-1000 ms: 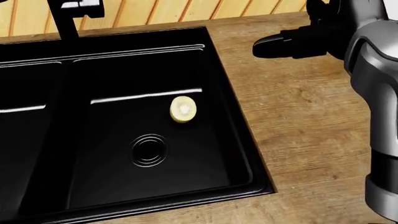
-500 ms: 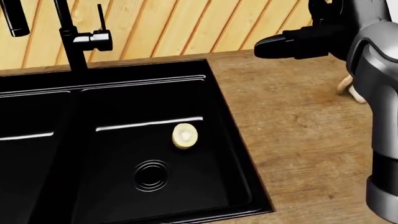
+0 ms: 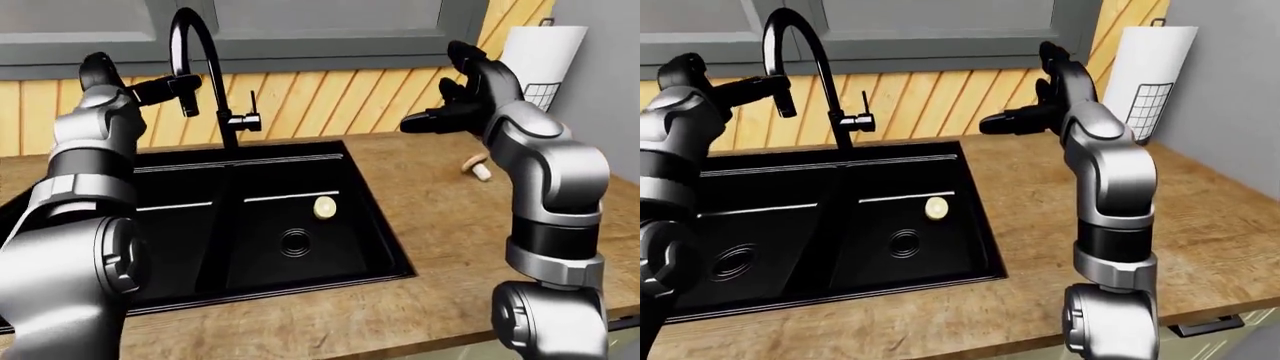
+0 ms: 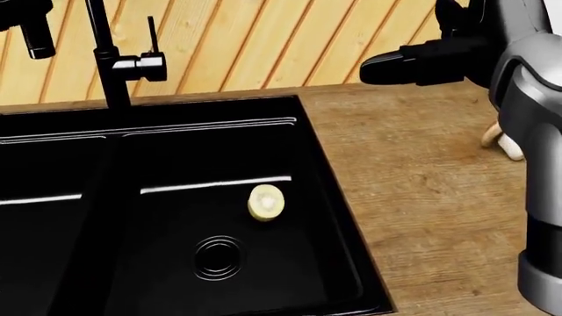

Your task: Turn the sink spout to the right.

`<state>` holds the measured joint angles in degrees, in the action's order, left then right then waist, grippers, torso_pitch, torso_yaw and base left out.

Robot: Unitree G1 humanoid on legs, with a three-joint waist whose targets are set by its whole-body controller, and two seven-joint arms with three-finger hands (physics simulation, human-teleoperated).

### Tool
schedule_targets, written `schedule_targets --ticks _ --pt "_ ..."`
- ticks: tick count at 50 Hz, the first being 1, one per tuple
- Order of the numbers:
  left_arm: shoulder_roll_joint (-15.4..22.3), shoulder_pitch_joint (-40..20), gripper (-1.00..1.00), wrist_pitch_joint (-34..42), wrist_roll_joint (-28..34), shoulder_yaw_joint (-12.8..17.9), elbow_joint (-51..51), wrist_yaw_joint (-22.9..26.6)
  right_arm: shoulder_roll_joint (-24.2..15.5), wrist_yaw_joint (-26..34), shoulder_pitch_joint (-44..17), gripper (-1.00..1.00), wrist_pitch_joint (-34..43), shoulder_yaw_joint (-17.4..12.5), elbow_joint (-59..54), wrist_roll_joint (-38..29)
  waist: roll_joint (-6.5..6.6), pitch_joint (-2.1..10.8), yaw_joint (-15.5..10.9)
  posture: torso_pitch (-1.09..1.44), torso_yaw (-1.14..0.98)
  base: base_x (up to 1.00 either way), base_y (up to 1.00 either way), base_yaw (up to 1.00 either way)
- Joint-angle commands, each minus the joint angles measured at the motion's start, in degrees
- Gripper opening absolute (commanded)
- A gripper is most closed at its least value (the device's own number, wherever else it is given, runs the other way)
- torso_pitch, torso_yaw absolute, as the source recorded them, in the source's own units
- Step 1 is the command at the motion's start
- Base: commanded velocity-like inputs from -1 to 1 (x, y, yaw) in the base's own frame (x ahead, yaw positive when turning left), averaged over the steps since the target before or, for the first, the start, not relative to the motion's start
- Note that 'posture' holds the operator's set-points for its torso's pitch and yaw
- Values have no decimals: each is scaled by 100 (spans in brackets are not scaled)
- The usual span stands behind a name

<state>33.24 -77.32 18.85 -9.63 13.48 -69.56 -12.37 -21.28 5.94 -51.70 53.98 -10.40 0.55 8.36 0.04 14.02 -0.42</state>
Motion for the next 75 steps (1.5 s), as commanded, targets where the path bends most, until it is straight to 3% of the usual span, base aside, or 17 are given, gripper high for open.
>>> schedule_targets --ticks 1,25,75 --pt "15 -223 100 -266 39 -19 146 -18 -57 -17 -210 100 -203 -44 131 -7 16 95 6 -35 0 0 0 0" --pt "-465 -233 100 -113 -321 70 -69 -111 -38 -17 -207 100 -183 -40 160 -21 1 81 17 -35 0 0 0 0" --pt "-1163 -140 100 628 -793 -224 756 -190 -82 -20 -96 100 -141 -83 308 44 -50 98 3 -35 0 0 0 0"
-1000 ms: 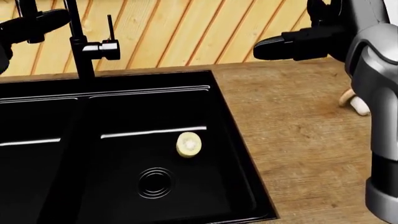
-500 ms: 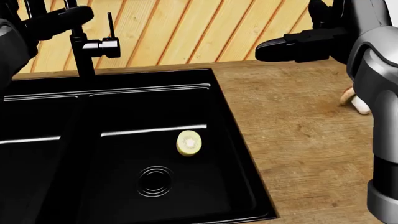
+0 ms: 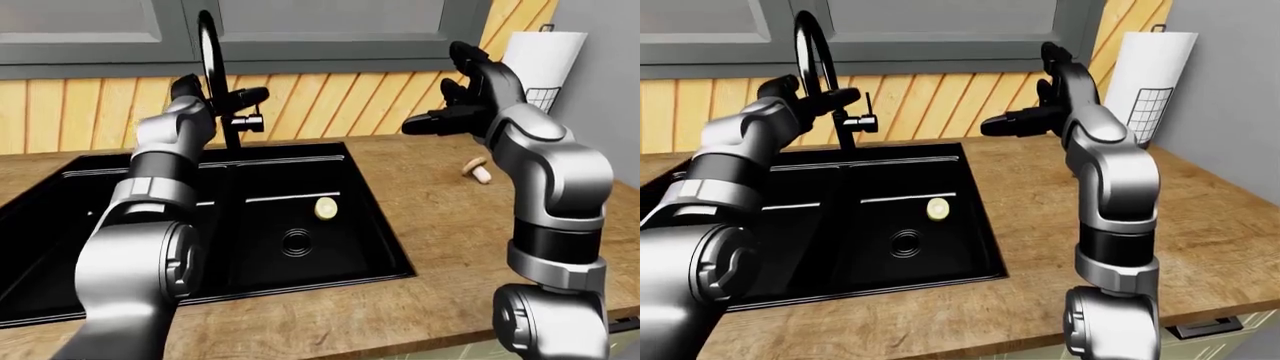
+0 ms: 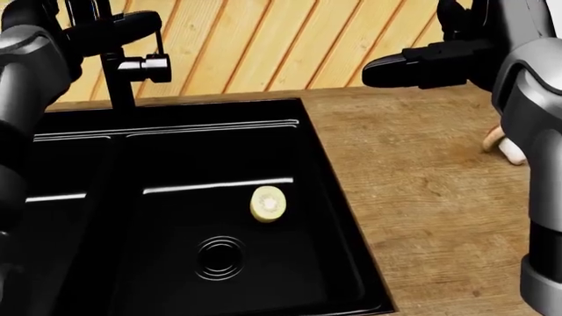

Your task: Turn the sink spout to the right.

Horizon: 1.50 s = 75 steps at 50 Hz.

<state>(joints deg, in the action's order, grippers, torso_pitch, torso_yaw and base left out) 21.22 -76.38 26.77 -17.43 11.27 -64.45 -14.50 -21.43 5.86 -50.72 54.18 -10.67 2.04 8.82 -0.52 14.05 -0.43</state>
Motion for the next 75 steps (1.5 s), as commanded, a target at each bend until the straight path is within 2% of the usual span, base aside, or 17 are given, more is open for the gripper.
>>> schedule_targets --ticks 1,25,75 --pt "31 -243 100 -167 -12 -10 236 21 -71 -11 -184 100 -156 -61 172 0 4 95 3 -35 0 0 0 0" --pt "-348 -179 100 -55 -22 -135 512 -91 -74 -29 -80 100 -184 -78 227 41 -23 96 7 -35 0 0 0 0" --pt "-1059 44 100 784 -145 -401 1881 -533 -166 -28 -44 100 -43 -155 418 125 -71 86 -3 -35 0 0 0 0"
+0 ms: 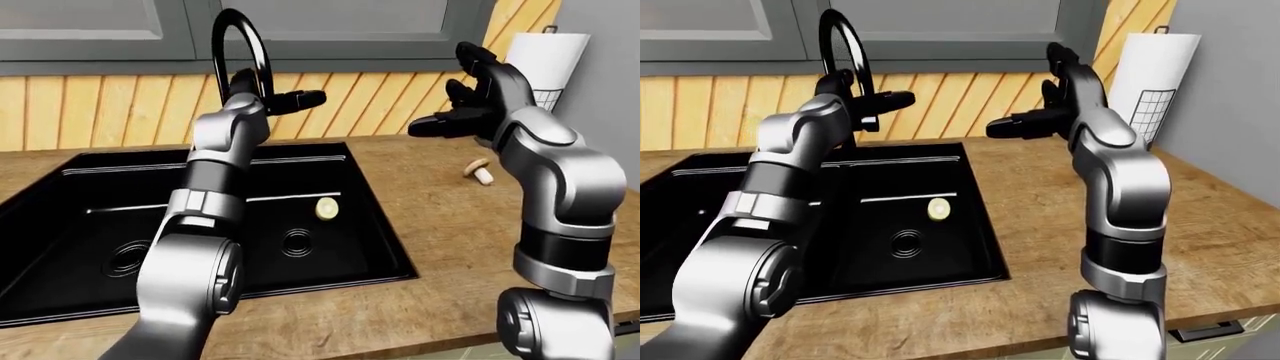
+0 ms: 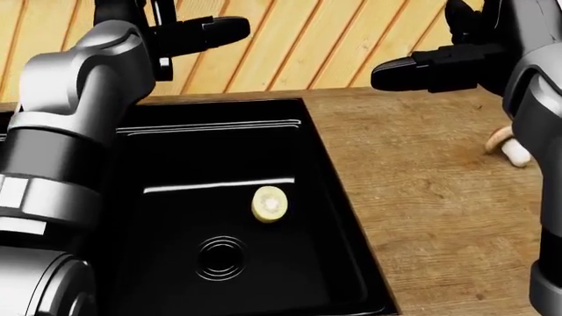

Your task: Turn the sink spout to the right.

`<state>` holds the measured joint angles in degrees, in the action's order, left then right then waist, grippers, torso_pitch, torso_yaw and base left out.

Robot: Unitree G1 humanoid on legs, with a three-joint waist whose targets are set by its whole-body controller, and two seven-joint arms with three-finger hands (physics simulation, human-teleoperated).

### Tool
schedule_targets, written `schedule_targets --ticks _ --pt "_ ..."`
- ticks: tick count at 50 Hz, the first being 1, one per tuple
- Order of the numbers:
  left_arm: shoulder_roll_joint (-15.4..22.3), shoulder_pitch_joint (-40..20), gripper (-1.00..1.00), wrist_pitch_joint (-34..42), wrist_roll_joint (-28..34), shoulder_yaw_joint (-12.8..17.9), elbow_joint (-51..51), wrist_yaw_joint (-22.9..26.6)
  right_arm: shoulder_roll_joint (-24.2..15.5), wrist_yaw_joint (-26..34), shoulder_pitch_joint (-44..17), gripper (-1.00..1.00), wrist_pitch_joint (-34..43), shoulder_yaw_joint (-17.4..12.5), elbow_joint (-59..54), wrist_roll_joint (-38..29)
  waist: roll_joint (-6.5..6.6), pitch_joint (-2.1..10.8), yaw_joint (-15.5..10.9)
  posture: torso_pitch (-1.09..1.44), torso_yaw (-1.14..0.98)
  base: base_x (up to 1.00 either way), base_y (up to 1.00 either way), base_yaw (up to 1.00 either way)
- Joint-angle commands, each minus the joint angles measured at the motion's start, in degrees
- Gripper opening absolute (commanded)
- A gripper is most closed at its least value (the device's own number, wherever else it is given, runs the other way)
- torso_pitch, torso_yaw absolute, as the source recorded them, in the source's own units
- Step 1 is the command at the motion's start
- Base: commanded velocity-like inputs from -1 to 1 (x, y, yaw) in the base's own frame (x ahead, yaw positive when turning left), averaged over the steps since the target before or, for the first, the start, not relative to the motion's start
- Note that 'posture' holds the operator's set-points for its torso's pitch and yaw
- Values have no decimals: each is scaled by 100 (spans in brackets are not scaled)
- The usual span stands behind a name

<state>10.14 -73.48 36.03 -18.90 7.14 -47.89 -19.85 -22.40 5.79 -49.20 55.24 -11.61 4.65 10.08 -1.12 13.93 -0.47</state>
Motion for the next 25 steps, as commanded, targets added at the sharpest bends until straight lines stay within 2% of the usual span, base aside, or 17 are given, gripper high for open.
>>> schedule_targets --ticks 1,25 --pt "40 -257 100 -148 7 7 209 0 -68 -21 -188 100 -157 -60 157 0 -11 98 1 -35 0 0 0 0" --pt "-279 -184 100 209 -41 -107 747 -230 -132 -42 -93 100 -65 -114 340 84 -35 92 6 -35 0 0 0 0"
